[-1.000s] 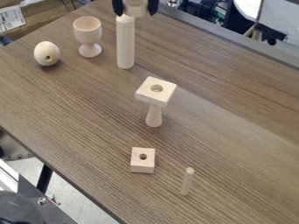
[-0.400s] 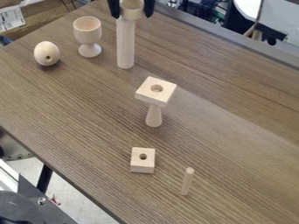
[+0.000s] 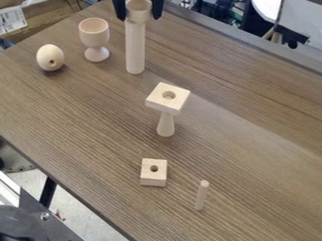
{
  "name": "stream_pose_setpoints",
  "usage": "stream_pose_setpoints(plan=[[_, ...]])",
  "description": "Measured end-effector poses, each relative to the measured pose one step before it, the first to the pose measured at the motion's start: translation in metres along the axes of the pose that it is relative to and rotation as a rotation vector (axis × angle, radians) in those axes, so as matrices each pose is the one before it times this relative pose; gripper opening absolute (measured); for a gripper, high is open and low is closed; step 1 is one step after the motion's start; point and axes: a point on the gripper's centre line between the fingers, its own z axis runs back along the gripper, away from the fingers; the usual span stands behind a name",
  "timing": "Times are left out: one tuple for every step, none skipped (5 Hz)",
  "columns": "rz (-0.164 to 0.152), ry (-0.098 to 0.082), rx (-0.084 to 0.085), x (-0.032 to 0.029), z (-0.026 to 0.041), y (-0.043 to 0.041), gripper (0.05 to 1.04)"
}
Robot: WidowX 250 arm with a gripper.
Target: Put the circle in the cylinder
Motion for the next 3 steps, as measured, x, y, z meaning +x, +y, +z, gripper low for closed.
stream_pose_setpoints(plan=[[0.0001, 0.0014, 0.0006, -0.00002, -0.00056, 0.00003, 0.763], [0.0061, -0.0017, -0.0003, 0.00068, 0.00062, 0.00151, 0.763], [0.0046, 0.0012, 0.0008, 0.00012, -0.00033, 0.00118, 0.763]])
